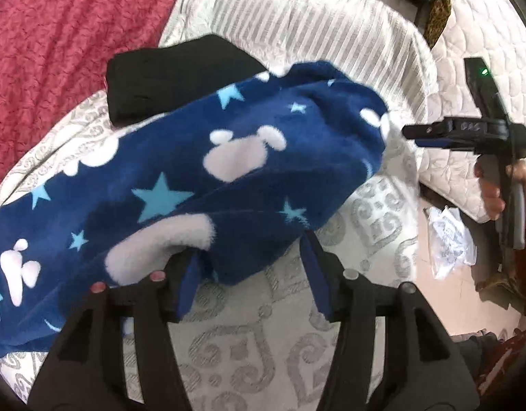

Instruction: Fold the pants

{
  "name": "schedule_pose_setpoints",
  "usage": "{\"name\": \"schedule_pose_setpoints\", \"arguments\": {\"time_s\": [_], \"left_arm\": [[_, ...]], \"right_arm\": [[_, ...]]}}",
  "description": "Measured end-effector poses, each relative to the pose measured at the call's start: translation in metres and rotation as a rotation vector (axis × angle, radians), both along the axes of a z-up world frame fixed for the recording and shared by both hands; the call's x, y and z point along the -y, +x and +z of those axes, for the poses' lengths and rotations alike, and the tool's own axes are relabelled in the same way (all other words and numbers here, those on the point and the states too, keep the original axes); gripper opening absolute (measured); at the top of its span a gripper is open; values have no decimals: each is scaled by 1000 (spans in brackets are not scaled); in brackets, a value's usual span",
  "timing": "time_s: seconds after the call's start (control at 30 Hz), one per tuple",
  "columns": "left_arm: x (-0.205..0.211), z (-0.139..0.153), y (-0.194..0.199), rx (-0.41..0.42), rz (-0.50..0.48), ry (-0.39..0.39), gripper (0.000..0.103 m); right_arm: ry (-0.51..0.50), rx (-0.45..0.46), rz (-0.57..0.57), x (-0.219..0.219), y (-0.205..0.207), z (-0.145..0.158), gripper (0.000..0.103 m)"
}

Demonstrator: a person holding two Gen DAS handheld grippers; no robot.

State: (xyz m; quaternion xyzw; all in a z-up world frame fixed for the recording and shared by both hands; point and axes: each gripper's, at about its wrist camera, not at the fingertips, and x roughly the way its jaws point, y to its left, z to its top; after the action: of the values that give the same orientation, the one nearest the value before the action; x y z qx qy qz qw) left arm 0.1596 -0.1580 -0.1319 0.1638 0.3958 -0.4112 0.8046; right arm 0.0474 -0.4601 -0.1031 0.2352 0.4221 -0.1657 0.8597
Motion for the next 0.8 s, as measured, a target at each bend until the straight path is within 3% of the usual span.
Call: {"name": "schedule_pose_setpoints", "arguments": {"time_s": [0.13, 0.27, 0.4, 0.5, 0.57, 0.7, 0.77, 0.8], "left_arm": [[8, -10, 10, -33, 8, 30, 56], [4, -6, 7, -37, 7, 19, 28], [-3, -3, 7, -37, -5, 12, 22], [6, -8, 8, -20, 10, 35, 32], [13, -14, 11, -39, 8, 42, 64], [31, -25, 8, -8, 8, 58, 68], [36, -30, 8, -15, 7, 66, 40], [35, -31, 9, -29, 19, 61, 32]], "right_arm": [[87, 17, 6, 10, 1, -8, 69], [148, 34, -23, 18, 2, -12, 70], [140, 30, -5, 15, 8, -14, 73], [170, 42, 5, 13, 16, -18, 75], [224, 71, 10, 15, 19, -20, 78], [302, 99, -13, 21, 34, -27, 83], [334, 101, -22, 25, 46, -31, 83], [355, 107, -32, 28, 53, -32, 83]]}}
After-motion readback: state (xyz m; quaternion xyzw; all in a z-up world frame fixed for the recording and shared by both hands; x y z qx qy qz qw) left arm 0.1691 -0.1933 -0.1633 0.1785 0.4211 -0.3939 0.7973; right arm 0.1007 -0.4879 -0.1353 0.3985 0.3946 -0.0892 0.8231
